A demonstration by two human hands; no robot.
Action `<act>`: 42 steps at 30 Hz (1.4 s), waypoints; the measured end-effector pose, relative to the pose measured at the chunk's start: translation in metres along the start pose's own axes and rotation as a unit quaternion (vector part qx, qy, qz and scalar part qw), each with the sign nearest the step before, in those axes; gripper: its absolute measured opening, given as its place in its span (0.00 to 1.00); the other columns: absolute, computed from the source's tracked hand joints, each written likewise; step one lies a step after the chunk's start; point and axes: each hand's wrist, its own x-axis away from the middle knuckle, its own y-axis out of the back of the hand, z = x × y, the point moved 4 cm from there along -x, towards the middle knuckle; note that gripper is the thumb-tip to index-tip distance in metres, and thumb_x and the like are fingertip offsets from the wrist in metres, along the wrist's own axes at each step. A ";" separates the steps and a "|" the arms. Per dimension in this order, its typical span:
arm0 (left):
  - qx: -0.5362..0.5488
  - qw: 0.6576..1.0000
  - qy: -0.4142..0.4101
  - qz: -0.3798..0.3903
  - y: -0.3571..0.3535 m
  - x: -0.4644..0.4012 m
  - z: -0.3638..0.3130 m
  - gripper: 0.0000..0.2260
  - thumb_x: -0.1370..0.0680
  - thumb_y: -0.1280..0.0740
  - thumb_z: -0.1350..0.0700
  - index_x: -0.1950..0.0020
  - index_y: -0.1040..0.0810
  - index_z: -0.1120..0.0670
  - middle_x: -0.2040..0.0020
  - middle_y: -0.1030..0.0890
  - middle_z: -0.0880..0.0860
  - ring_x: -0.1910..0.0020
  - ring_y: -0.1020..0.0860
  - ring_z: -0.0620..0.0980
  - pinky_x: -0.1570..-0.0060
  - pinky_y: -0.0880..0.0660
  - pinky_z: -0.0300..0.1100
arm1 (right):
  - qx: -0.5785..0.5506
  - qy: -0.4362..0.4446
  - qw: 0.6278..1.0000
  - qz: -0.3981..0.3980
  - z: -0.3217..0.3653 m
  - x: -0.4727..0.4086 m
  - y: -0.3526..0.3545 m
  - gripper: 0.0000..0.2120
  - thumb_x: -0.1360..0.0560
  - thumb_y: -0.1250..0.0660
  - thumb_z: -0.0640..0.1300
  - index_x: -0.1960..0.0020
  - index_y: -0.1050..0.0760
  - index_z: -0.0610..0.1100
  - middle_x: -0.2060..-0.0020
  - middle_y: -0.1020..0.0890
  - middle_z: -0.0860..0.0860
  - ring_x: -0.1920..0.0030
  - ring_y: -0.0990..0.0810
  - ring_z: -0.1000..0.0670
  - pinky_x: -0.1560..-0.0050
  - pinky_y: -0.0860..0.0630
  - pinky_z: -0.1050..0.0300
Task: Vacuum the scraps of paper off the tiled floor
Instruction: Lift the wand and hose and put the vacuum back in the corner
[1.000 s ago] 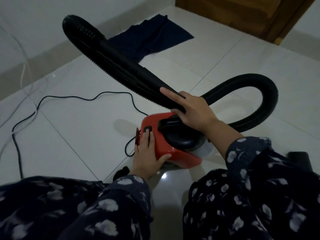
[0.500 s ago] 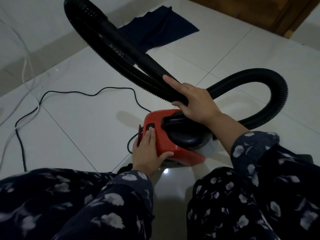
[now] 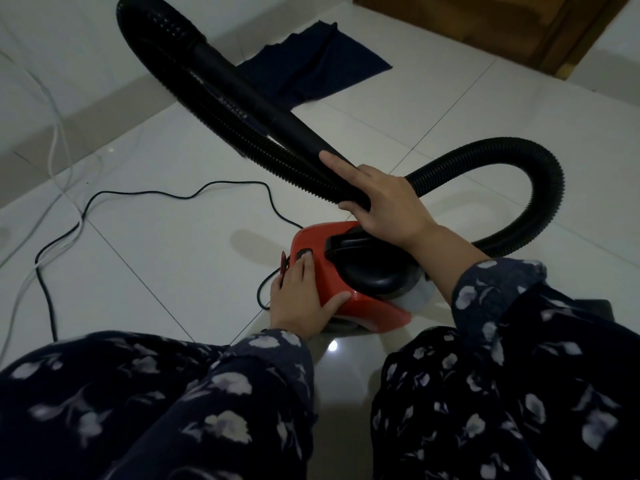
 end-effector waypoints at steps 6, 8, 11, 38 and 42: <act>0.088 0.990 -0.095 -0.063 0.028 -0.026 -0.026 0.32 0.20 0.41 0.38 0.21 0.41 0.53 0.26 0.31 0.53 0.29 0.32 0.53 0.31 0.35 0.50 | 0.009 0.006 1.000 -0.013 0.004 -0.001 0.007 0.35 0.24 0.34 0.46 0.24 0.49 0.58 0.58 0.24 0.50 0.62 0.23 0.47 0.61 0.24 0.55; 0.100 0.979 -0.163 -0.064 0.038 -0.034 -0.042 0.26 0.19 0.38 0.42 0.24 0.33 0.52 0.32 0.26 0.54 0.34 0.28 0.53 0.37 0.32 0.45 | 0.014 0.007 1.000 -0.021 0.002 -0.002 0.011 0.35 0.24 0.34 0.46 0.25 0.49 0.58 0.58 0.24 0.50 0.63 0.24 0.48 0.61 0.25 0.56; 0.074 0.971 -0.225 -0.016 0.044 -0.050 -0.060 0.23 0.18 0.38 0.45 0.25 0.32 0.49 0.35 0.22 0.54 0.38 0.25 0.53 0.41 0.31 0.41 | 0.020 -0.006 0.999 -0.035 -0.005 -0.006 0.020 0.35 0.24 0.34 0.45 0.25 0.50 0.58 0.57 0.24 0.50 0.63 0.24 0.47 0.61 0.25 0.56; -0.041 0.965 -0.254 0.057 0.327 -0.152 -0.094 0.24 0.17 0.44 0.42 0.21 0.42 0.39 0.44 0.17 0.55 0.48 0.20 0.55 0.47 0.24 0.47 | 0.012 -0.106 0.909 -0.402 -0.054 -0.237 0.302 0.44 0.23 0.32 0.42 0.31 0.59 0.75 0.33 0.30 0.33 0.36 0.24 0.41 0.37 0.25 0.54; -0.064 0.967 -0.242 0.051 0.403 -0.167 -0.086 0.24 0.17 0.45 0.41 0.21 0.42 0.38 0.46 0.18 0.54 0.49 0.20 0.54 0.49 0.22 0.49 | -0.012 -0.105 0.913 -0.393 -0.038 -0.308 0.340 0.46 0.24 0.33 0.38 0.29 0.60 0.72 0.26 0.45 0.68 0.27 0.38 0.61 0.28 0.33 0.57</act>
